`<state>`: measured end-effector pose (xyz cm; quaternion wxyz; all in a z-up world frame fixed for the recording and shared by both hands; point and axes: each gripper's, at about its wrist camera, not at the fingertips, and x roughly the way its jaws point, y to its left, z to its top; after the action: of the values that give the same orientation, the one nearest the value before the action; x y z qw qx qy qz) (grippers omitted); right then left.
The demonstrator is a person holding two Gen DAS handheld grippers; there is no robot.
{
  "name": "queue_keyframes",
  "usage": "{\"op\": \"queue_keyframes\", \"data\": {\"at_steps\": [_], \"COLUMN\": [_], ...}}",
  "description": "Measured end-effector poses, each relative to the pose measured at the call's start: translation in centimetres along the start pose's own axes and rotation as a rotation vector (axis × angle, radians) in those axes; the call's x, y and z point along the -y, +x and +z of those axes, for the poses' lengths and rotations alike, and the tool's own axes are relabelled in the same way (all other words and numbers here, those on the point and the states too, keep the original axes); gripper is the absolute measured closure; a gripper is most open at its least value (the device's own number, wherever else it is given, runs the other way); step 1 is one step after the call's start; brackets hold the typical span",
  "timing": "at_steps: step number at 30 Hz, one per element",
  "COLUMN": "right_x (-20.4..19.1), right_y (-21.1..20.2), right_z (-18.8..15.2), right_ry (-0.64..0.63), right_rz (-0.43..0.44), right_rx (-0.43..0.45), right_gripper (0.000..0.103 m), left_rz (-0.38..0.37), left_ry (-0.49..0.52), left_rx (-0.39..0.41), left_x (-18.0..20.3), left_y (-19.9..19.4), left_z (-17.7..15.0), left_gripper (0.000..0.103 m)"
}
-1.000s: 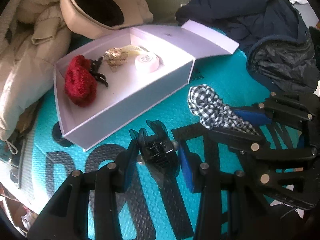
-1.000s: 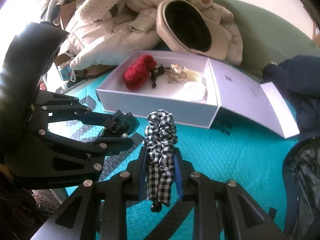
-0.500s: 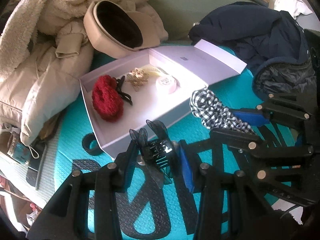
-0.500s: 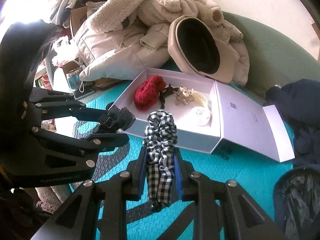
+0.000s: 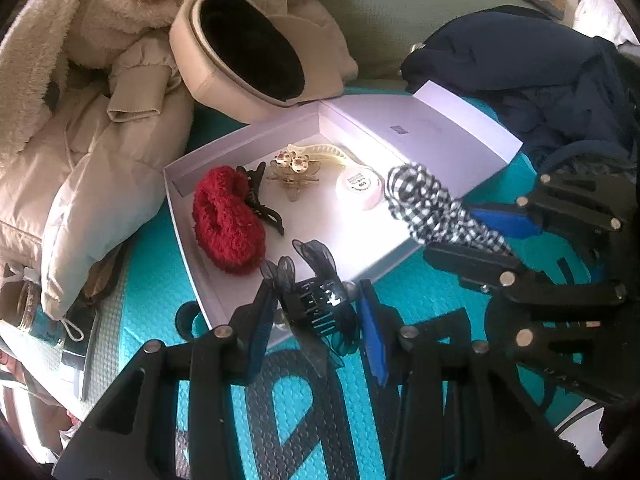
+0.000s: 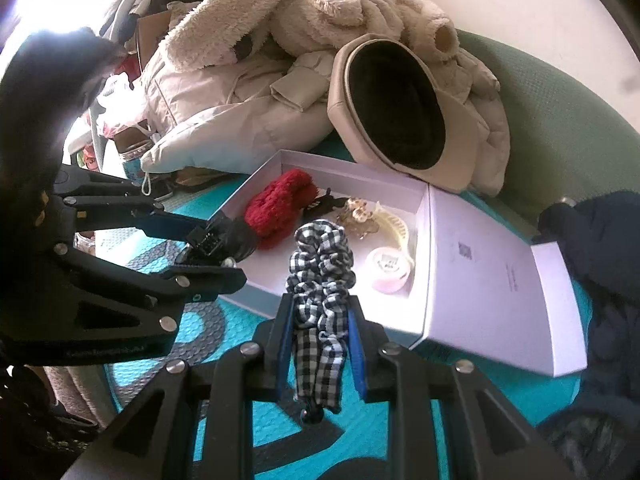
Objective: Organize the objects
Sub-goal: 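Bring both held items over the white box, then lower the gingham scrunchie and black bow clip into the box and open both tools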
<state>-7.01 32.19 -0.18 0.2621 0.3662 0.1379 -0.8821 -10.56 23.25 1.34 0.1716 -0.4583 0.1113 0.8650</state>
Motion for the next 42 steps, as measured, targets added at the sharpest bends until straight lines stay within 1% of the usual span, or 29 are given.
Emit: {"op": "queue_keyframes", "data": {"at_steps": [4,9,13,15,23,26,29,32,42], "right_x": [0.8,2.0,3.0,3.5,5.1,5.5,6.0,6.3,6.8], "right_y": [1.0,2.5,3.8,4.5,7.2,8.0,8.9,9.8,11.2], "right_z": [0.7,1.4,1.8,2.0,2.4,2.4,2.4,2.5,3.4], "right_ry": [-0.015,-0.004,0.002,0.012,0.042,0.058,0.078,0.093,0.096], "right_rz": [-0.011,-0.016,-0.051,-0.055,-0.057,-0.055,-0.048,-0.046,-0.043], "right_rx": [-0.005,-0.018,-0.029,-0.033,-0.063,-0.067,-0.073,-0.076,-0.072], "right_gripper": [0.079,0.079,0.079,0.079,0.079,0.079,0.079,0.079,0.079], "left_rz": [-0.002,0.005,0.003,0.003,-0.004,0.006,0.001,0.014,0.013], "left_ry": [0.006,0.014,0.007,0.003,-0.033,-0.033,-0.040,-0.039,-0.023], "left_rx": [-0.009,-0.017,-0.019,-0.026,-0.062,-0.063,-0.072,-0.072,-0.070], "left_x": [0.0,-0.1,-0.5,-0.6,-1.8,-2.1,-2.4,-2.7,-2.8], "left_y": [1.4,2.8,4.0,4.8,7.9,8.8,9.7,10.6,12.6], "left_z": [1.0,2.5,3.6,4.1,4.7,5.0,5.2,5.4,6.0], "left_gripper": [0.064,0.064,0.064,0.064,0.064,0.064,0.064,0.064,0.064]}}
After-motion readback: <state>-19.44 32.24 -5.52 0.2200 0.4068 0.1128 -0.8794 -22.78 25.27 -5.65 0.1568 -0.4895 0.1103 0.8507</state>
